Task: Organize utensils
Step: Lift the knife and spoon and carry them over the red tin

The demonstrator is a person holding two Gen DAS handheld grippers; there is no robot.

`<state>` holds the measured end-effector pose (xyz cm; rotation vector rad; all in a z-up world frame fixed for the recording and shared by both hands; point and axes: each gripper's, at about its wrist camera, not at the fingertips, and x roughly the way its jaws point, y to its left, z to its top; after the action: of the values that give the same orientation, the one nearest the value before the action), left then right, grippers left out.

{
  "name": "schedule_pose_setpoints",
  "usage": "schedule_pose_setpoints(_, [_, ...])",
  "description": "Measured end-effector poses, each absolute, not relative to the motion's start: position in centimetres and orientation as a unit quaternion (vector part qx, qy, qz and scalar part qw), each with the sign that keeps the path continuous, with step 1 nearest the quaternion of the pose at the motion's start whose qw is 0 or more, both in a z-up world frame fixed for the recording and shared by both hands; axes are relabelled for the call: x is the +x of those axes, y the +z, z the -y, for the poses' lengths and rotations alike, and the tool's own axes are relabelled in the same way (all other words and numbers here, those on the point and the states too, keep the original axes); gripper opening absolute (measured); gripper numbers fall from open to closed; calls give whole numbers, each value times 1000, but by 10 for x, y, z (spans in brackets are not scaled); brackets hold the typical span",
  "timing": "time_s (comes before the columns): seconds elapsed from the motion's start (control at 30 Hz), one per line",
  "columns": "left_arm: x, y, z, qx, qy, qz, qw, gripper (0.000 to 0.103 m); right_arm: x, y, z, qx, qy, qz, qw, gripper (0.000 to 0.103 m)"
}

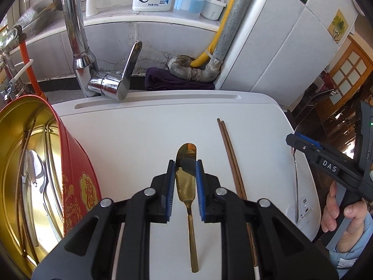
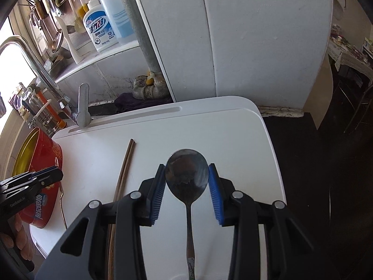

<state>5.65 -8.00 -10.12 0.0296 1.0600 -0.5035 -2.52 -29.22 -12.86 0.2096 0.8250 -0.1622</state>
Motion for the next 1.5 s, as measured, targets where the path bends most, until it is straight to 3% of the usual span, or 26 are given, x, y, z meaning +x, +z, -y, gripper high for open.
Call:
schedule_pose_setpoints(0.37, [43,-72,65,-7,-253,-461,851,17,-55,-84,267,78,-48,-347,933,38])
schedule_pose_setpoints(1.0, [22,-50,43,-19,-268,-425,864,15,-80,-52,233,38,-35,-299,953,38])
schedule_pose_setpoints(1.1, [19,-48,42,-19,-274,-422,864,13,-82,-51,231,37,-36,-298,953,38])
schedule_pose_setpoints(1.13, [18,-48,41,-18,-276,-422,864,1,-83,-51,229,36,-36,-298,953,38])
schedule_pose_setpoints(1.5, [12,-37,26,-31,-281,-405,870,1,-86,-38,215,25,-28,-287,957,38])
